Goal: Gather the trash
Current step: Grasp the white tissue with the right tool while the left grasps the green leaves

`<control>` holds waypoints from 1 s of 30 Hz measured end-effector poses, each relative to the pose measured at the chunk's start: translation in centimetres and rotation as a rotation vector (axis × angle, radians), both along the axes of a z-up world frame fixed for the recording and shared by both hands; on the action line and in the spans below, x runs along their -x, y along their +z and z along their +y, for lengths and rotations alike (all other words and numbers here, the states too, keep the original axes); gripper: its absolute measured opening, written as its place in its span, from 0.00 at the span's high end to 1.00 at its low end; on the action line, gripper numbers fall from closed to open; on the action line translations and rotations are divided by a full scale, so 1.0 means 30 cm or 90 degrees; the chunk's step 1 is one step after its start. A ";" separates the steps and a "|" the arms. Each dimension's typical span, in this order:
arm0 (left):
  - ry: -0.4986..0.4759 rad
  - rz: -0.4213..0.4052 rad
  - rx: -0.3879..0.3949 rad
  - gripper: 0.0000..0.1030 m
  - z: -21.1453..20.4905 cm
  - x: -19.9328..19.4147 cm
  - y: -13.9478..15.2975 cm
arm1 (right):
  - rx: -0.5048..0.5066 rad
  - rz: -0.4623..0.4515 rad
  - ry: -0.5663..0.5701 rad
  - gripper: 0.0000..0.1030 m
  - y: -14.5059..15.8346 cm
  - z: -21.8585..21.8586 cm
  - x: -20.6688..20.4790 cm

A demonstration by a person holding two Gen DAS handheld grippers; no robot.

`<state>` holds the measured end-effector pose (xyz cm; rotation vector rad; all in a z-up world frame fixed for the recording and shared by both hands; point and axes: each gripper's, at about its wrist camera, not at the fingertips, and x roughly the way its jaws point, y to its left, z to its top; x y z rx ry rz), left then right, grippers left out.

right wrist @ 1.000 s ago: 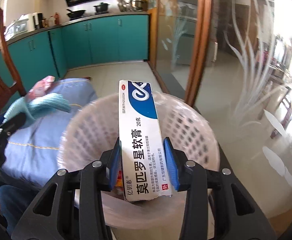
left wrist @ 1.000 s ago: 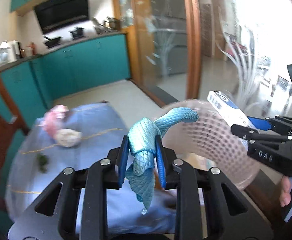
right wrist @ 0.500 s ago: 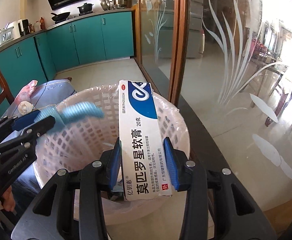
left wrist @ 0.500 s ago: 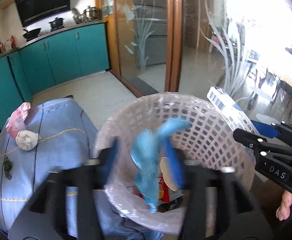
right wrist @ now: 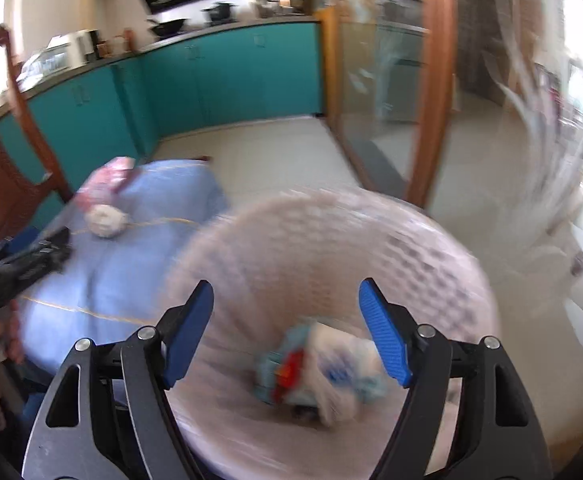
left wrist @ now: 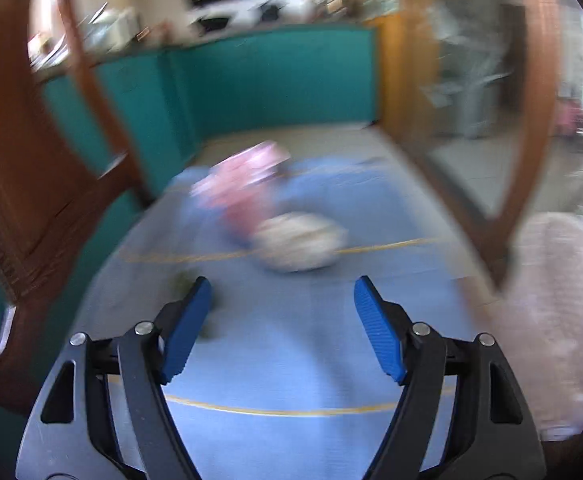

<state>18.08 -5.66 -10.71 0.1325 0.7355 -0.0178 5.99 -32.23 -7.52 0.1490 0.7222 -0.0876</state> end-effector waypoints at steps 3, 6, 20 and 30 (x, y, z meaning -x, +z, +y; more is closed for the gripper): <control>0.054 0.073 0.016 0.28 0.164 -0.092 -0.059 | -0.017 -0.005 0.073 0.28 0.029 0.158 -0.110; 0.112 0.080 0.054 0.29 0.308 -0.118 -0.070 | -0.037 0.001 0.132 0.28 0.013 0.325 -0.261; 0.078 0.122 0.085 0.26 0.415 -0.182 -0.125 | 0.013 0.120 0.238 0.72 -0.281 0.729 -0.780; 0.003 0.173 0.092 0.36 0.299 -0.292 -0.202 | 0.005 0.101 0.202 0.73 -0.224 0.653 -0.616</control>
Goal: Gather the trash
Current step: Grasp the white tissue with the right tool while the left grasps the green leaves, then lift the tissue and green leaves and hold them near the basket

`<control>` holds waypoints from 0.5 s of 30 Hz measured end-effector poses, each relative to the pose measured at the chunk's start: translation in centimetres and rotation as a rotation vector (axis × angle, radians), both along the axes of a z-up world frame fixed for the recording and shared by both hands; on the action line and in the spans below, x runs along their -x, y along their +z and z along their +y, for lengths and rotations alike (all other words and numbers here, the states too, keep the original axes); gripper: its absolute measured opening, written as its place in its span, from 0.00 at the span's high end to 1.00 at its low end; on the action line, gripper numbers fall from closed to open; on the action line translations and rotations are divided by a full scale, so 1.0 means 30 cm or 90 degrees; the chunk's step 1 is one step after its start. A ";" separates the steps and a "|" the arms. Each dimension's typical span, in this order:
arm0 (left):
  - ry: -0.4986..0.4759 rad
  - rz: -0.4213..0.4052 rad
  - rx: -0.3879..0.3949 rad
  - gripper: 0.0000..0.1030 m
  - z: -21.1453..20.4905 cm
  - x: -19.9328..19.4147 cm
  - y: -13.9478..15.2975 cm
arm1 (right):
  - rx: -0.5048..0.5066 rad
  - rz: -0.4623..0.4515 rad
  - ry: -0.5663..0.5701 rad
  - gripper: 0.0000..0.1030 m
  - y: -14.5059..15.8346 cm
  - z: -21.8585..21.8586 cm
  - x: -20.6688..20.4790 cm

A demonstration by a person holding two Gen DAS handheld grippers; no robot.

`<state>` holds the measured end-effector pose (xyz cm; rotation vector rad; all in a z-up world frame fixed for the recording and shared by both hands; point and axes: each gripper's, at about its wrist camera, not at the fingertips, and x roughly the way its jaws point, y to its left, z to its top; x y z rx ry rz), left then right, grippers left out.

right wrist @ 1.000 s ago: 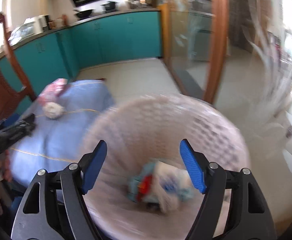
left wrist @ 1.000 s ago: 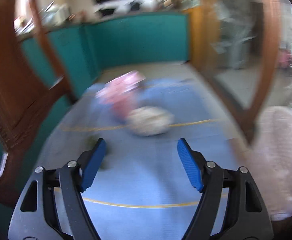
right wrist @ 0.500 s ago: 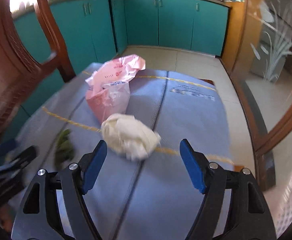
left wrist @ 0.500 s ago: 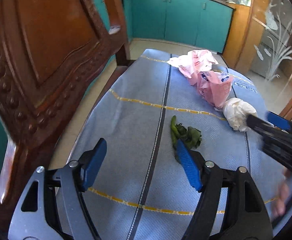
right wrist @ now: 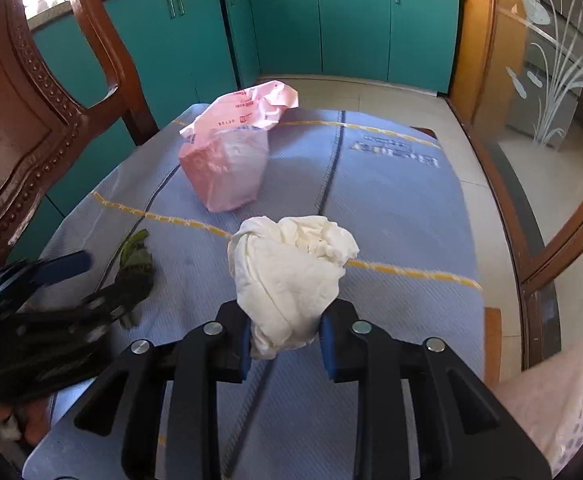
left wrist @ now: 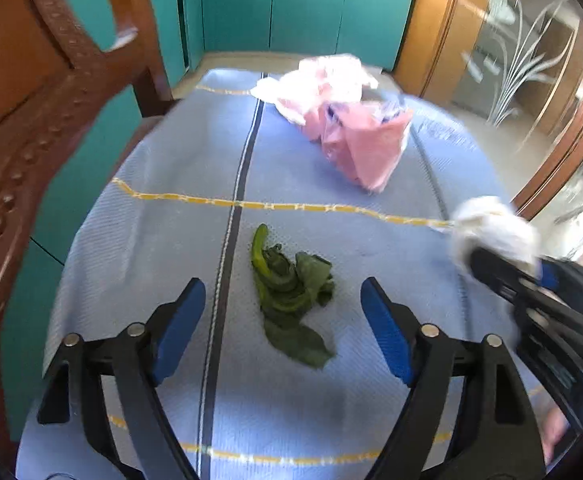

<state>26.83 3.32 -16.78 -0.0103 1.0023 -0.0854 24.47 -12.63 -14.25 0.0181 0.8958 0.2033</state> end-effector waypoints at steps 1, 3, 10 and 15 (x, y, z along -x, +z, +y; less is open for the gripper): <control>0.002 0.008 -0.022 0.43 -0.011 -0.010 -0.016 | 0.008 0.001 0.002 0.73 -0.001 0.002 0.008; 0.003 -0.006 -0.025 0.63 -0.018 0.001 -0.010 | 0.017 0.002 0.011 0.73 0.002 0.010 0.031; 0.037 -0.069 -0.007 0.85 0.022 0.099 0.061 | 0.022 -0.027 0.023 0.73 0.062 -0.004 0.170; 0.054 -0.183 -0.022 0.85 0.020 0.253 0.164 | 0.011 -0.053 0.018 0.73 0.112 -0.034 0.270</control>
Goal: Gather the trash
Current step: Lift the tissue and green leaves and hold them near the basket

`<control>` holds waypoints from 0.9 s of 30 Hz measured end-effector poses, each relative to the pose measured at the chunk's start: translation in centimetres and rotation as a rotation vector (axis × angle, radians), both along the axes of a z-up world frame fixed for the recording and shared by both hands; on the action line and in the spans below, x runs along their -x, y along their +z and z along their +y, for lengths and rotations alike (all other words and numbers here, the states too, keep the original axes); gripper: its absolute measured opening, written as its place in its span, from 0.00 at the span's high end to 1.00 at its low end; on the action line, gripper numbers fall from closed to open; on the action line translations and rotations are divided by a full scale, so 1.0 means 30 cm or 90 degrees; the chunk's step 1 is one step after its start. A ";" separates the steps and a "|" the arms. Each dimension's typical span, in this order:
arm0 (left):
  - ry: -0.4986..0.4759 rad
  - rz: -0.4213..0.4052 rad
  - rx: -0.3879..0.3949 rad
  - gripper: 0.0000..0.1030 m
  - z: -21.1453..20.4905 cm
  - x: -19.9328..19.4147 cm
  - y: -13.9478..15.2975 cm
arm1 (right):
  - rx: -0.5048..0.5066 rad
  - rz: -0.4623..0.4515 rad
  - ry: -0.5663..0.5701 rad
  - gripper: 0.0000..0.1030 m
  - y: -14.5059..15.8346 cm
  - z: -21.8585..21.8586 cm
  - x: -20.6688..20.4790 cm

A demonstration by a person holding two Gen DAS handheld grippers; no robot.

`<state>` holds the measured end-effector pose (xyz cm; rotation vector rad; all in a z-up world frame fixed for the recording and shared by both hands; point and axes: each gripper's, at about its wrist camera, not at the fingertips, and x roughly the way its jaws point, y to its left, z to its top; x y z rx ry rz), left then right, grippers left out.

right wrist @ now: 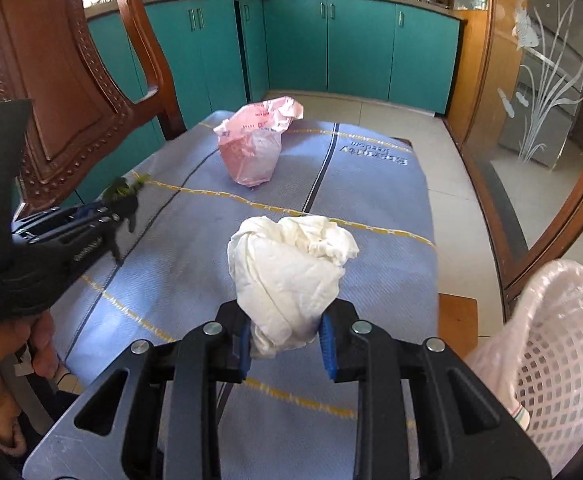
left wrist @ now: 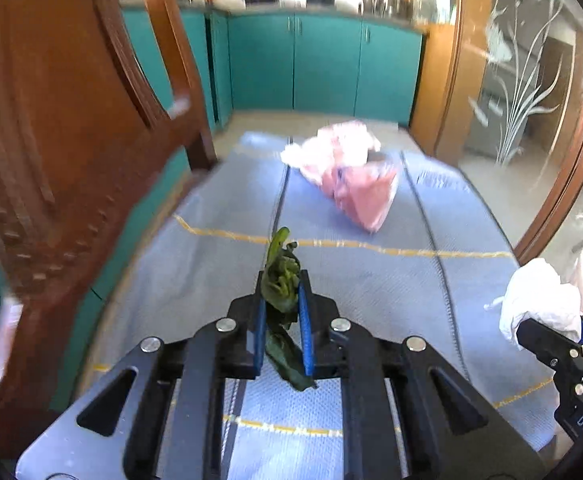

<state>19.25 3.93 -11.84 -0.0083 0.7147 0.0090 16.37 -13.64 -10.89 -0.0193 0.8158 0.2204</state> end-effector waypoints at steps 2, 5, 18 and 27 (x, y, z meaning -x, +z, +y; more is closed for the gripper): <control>0.003 -0.044 -0.024 0.85 -0.016 0.071 0.035 | 0.000 -0.009 -0.004 0.73 0.017 -0.010 0.029; 0.006 -0.079 -0.042 0.85 -0.031 0.152 0.073 | 0.004 -0.027 -0.010 0.73 0.045 -0.030 0.076; -0.027 -0.147 -0.059 0.85 -0.098 0.418 0.243 | -0.015 -0.067 -0.035 0.73 0.115 -0.088 0.212; -0.028 -0.148 -0.050 0.85 -0.092 0.475 0.263 | -0.017 -0.085 -0.042 0.73 0.144 -0.092 0.289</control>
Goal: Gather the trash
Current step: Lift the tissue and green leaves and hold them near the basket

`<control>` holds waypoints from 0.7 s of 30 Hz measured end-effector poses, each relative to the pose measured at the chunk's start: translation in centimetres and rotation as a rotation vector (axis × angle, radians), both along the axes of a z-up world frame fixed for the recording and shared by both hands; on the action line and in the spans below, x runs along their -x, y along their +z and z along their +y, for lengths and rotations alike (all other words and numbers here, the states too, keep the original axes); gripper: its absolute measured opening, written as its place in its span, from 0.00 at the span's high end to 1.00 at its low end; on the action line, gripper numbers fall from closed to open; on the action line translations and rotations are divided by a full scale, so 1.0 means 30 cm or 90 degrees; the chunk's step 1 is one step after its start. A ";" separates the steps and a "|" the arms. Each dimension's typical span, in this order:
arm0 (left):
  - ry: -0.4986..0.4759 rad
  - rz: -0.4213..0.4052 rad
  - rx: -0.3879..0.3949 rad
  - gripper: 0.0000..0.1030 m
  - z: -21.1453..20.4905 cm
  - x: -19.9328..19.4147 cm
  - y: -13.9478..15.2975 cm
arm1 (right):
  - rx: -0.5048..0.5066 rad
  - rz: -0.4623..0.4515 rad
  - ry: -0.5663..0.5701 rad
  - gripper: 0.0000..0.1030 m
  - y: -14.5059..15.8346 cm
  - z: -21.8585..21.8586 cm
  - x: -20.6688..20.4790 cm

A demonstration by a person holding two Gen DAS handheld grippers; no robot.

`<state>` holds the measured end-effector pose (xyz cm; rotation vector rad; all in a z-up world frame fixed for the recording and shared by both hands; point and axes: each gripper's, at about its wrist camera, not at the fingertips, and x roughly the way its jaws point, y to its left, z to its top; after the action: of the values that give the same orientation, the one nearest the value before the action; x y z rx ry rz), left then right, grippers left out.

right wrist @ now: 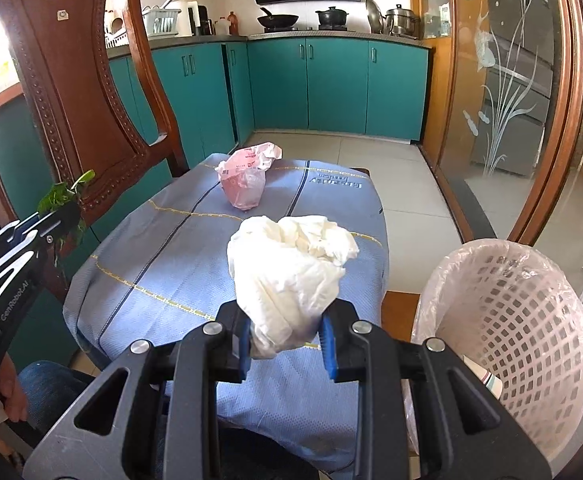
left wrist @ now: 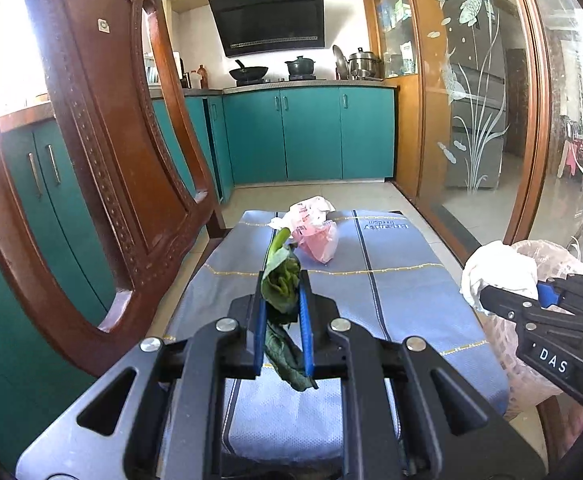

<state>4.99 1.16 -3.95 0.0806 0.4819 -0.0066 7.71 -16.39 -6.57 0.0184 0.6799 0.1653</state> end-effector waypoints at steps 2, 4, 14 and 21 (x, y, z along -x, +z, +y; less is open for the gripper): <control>0.001 -0.001 -0.001 0.85 0.001 0.004 0.000 | 0.000 0.000 0.004 0.73 0.000 0.005 0.010; 0.001 0.001 -0.001 0.85 0.010 0.007 0.001 | -0.002 0.002 0.011 0.73 -0.003 0.017 0.019; 0.009 0.000 0.004 0.85 0.028 0.027 0.016 | 0.000 -0.009 0.023 0.73 0.018 0.046 0.045; 0.016 -0.002 0.007 0.85 0.030 0.037 0.023 | 0.000 -0.014 0.020 0.73 0.028 0.044 0.055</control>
<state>3.87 2.06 -3.27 0.0640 0.4802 0.0154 6.06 -15.09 -5.72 0.0054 0.6588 0.1955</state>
